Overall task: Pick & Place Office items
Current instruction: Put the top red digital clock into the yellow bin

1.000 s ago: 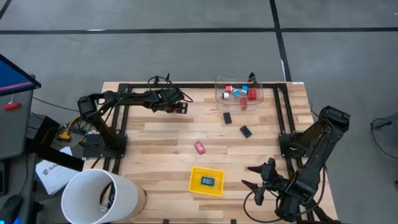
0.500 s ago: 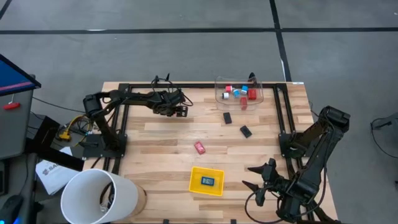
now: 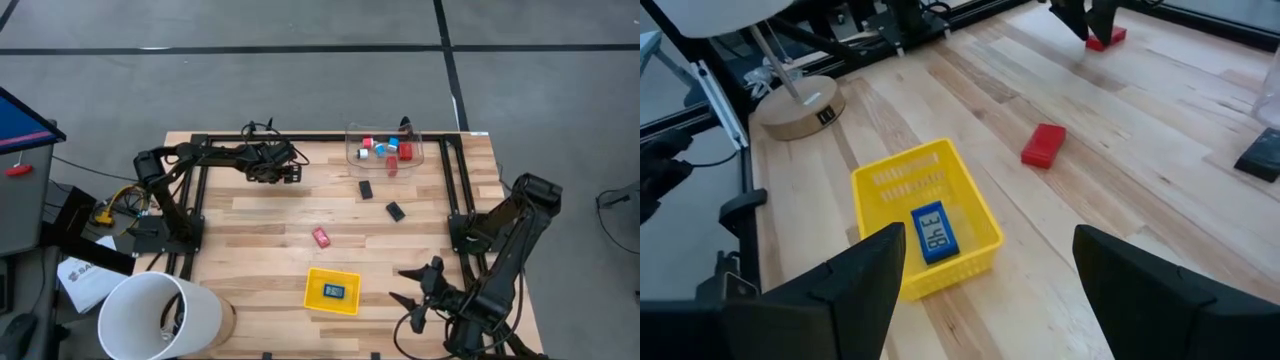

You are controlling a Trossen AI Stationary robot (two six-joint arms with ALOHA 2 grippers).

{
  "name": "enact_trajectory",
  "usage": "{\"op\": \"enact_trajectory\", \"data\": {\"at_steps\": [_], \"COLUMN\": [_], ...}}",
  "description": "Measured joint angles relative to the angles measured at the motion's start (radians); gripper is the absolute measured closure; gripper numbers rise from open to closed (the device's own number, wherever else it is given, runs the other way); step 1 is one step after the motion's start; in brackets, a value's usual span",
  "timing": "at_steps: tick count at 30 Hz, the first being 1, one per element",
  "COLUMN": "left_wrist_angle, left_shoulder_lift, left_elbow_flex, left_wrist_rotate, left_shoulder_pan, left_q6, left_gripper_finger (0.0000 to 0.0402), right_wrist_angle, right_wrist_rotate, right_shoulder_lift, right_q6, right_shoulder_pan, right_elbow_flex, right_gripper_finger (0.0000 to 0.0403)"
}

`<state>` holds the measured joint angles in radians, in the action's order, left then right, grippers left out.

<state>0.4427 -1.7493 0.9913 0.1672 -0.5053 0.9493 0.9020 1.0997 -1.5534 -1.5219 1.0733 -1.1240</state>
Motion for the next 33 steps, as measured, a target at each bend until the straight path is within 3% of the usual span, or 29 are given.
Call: {"op": "enact_trajectory", "data": {"at_steps": [7,17,28,33], "left_wrist_angle": [0.020,0.095,0.022,0.086], "left_shoulder_lift": [0.007,0.129,0.076,0.067], "left_elbow_flex": [0.018,0.043,0.041,0.042], "left_wrist_rotate": [-0.089,-0.033,-0.101,-0.095], "left_shoulder_pan": [0.009,-0.041,-0.118,-0.124], "left_q6": [-0.025,-0.019,-0.052,-0.052], "left_gripper_finger": [0.0162,0.0163,0.0163,0.0162], "right_wrist_angle": [0.032,0.071,0.089,0.094], "right_wrist_rotate": [0.020,0.056,0.059,0.057], "right_shoulder_lift": [-0.006,-0.005,-0.004,-0.004], "right_q6": [-0.057,-0.139,-0.151,-0.152], "right_shoulder_pan": [0.034,0.073,0.065,0.065], "right_elbow_flex": [0.000,0.000,0.000,0.000], "right_gripper_finger": [0.0122,0.0122,0.0122,0.0122]}}
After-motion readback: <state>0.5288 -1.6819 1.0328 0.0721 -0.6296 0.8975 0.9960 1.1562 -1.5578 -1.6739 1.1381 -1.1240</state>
